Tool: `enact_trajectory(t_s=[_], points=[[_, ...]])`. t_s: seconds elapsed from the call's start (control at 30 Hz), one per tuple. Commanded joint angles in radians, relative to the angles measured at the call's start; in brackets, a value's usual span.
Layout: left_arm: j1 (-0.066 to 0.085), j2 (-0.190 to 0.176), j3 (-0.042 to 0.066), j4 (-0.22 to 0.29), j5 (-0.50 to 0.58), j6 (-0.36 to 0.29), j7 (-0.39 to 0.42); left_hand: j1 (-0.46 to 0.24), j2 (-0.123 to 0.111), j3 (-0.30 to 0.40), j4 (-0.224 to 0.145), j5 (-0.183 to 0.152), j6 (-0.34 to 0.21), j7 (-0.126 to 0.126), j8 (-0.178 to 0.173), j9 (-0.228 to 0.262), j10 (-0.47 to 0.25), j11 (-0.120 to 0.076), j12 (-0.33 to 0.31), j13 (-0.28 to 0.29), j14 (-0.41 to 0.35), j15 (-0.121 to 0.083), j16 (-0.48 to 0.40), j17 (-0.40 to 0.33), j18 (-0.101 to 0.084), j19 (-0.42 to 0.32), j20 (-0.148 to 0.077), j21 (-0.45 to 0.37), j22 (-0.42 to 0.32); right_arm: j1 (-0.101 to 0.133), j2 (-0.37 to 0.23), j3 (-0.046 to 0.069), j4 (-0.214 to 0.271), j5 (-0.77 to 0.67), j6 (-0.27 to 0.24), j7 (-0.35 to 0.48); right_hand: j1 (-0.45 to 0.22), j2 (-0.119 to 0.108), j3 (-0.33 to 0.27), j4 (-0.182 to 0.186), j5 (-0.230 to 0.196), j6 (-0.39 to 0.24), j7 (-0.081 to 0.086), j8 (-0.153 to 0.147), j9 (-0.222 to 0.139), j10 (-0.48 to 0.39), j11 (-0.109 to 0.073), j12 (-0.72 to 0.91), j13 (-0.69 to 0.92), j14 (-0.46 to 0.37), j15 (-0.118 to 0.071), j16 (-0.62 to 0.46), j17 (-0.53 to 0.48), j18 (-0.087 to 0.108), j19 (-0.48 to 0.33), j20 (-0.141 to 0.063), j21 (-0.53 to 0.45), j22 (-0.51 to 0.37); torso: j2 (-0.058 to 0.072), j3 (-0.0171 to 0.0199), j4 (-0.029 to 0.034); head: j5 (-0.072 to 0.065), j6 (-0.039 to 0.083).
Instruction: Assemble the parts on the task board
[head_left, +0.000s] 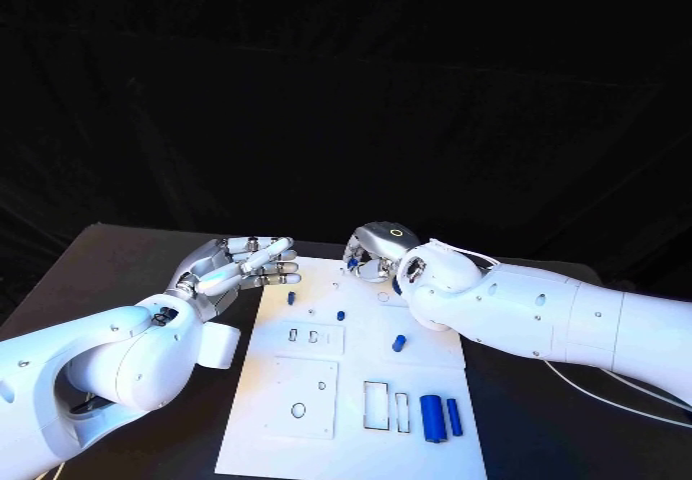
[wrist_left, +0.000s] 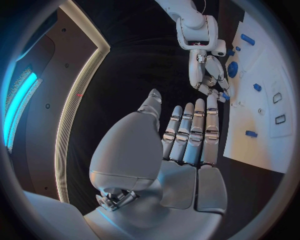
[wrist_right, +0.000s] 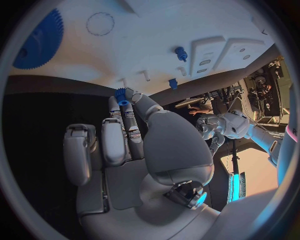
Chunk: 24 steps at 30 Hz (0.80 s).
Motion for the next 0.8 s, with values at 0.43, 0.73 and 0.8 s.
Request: enact_trajectory(t_s=[0.43,0.73,0.8], points=[[0.004,0.002,0.001,0.003,0.004,0.02,0.002,-0.002,0.01,0.0,-0.007,0.003,-0.002,0.004,-0.008,-0.001,-0.003,0.007,-0.004,-0.001,0.007,-0.002,-0.008,-0.001,0.005,0.007,0.002,0.006,-0.001,-0.013,0.036,0.0,-0.04,-0.004,-0.021,0.006,0.007,-0.005,0.016,0.002,0.002,-0.004,0.008,-0.007,0.004,0.041,-0.032,-0.003,0.022,0.033,-0.002,0.006,-0.001,-0.013,0.018,-0.001,0.002,0.124,0.008,-0.0028,0.007,0.0,-0.001],[0.007,0.002,0.001,0.004,0.004,0.019,0.002,-0.002,0.01,0.0,-0.007,0.003,-0.002,0.004,-0.008,-0.001,-0.003,0.007,-0.004,-0.001,0.007,-0.002,-0.008,-0.001,0.005,0.007,0.002,0.006,-0.001,-0.016,0.043,-0.001,-0.049,0.004,-0.001,0.01,0.004,-0.009,0.019,0.005,0.001,-0.006,0.008,-0.009,0.005,0.039,-0.031,-0.005,0.022,0.032,-0.001,0.005,-0.005,-0.012,0.015,0.0,-0.001,0.119,0.008,-0.0036,0.0069,0.0,-0.003],[0.007,0.002,0.001,0.004,0.004,0.019,0.002,-0.002,0.01,0.0,-0.008,0.003,-0.003,0.005,-0.009,-0.002,-0.004,0.008,-0.005,-0.001,0.007,-0.001,-0.009,-0.001,0.005,0.007,0.002,0.006,-0.002,-0.016,0.045,-0.001,-0.052,0.006,0.002,0.011,0.002,-0.011,0.021,0.007,0.001,-0.007,0.008,-0.01,0.006,0.037,-0.031,-0.007,0.022,0.032,0.0,0.004,-0.006,-0.011,0.013,0.001,-0.002,0.117,0.009,-0.0036,0.0074,0.0,-0.003]])
